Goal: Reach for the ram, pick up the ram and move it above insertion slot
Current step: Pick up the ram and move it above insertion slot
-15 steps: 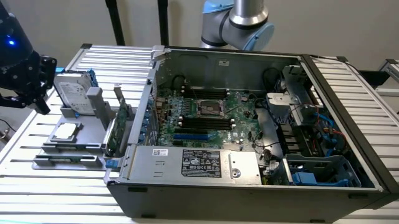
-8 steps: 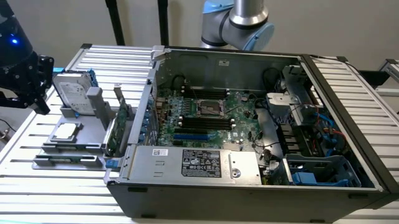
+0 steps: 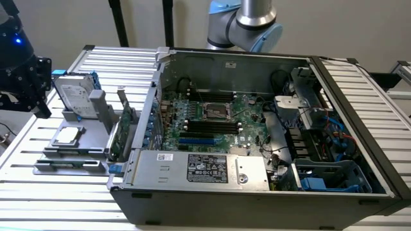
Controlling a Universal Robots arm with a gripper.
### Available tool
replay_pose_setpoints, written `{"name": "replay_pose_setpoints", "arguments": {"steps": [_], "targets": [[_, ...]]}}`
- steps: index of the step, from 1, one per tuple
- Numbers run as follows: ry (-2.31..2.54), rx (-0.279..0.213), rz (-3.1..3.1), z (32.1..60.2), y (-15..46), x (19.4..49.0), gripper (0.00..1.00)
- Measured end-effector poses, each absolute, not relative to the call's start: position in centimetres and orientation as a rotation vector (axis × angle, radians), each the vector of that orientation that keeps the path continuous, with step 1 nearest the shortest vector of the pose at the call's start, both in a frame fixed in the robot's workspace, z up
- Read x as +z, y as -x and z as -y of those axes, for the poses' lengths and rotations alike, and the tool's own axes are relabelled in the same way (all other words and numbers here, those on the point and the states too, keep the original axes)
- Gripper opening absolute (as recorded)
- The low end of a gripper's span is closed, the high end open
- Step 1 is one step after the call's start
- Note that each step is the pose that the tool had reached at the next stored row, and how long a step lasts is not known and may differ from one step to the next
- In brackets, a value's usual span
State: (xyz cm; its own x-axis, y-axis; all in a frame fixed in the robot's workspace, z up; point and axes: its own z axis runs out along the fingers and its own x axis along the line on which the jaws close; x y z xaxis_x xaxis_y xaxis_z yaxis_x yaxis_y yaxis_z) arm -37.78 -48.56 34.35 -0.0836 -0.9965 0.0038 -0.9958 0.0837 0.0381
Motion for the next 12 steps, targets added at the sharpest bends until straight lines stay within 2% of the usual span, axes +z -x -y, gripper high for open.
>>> {"name": "replay_pose_setpoints", "arguments": {"steps": [10, 11, 12], "targets": [[-2.260, -0.036, 2.138, 48.55, 37.78, 34.32, 0.11], [-2.263, -0.036, 2.136, 48.55, 37.78, 34.32, 0.12], [-2.265, -0.036, 2.133, 48.56, 37.78, 34.32, 0.18]]}}
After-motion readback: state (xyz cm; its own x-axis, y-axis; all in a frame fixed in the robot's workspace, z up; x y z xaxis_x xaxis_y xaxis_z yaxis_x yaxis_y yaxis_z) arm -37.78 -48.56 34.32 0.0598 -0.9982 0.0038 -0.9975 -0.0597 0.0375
